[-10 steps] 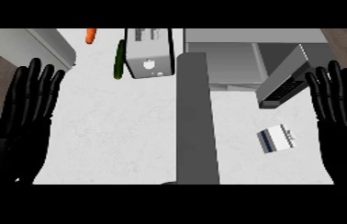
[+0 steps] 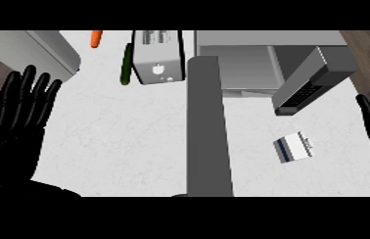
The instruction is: Pick up the milk, place it into the microwave and close the microwave
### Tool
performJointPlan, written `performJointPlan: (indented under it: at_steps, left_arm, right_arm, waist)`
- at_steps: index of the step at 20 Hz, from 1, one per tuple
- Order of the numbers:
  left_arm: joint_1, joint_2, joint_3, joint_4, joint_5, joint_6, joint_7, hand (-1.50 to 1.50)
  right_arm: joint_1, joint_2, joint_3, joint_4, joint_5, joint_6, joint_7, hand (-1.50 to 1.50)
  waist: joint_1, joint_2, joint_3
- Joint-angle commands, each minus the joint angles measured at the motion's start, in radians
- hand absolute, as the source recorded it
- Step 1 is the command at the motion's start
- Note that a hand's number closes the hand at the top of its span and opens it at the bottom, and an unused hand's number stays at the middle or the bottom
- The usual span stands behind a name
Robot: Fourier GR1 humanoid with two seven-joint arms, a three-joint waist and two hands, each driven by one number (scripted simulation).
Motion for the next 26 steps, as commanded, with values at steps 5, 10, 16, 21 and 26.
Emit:
performJointPlan:
  at_steps: [5, 10, 16, 21, 26]
  left_arm:
    - [0.169, 0.026, 0.079, -0.170, 0.196, -0.082, 0.098, -1.50]
    - [0.198, 0.064, 0.185, -0.171, 0.294, -0.129, 0.111, -1.50]
    - [0.339, 0.019, 0.215, -0.246, 0.343, -0.211, 0.082, -1.50]
    - [0.404, 0.008, 0.288, -0.237, 0.388, -0.298, 0.036, -1.50]
    - [0.420, 0.063, 0.388, -0.222, 0.520, -0.347, 0.064, -1.50]
  right_arm:
    - [0.019, -0.023, -0.124, -0.002, -0.108, 0.035, 0.051, -1.50]
    - [0.146, 0.020, -0.073, -0.059, 0.005, 0.042, 0.042, -1.50]
    - [0.171, 0.095, -0.032, 0.108, 0.120, 0.038, -0.133, -1.50]
    - [0.078, 0.094, -0.091, 0.296, 0.157, -0.019, -0.176, -1.50]
    - [0.007, 0.034, -0.192, 0.508, 0.141, -0.013, -0.260, -1.50]
  waist:
    - [0.010, -0.001, 0.000]
    - [0.004, 0.000, 0.000]
    - [0.007, 0.000, 0.000]
    - [0.013, 0.000, 0.000]
    - [0.013, 0.001, 0.000]
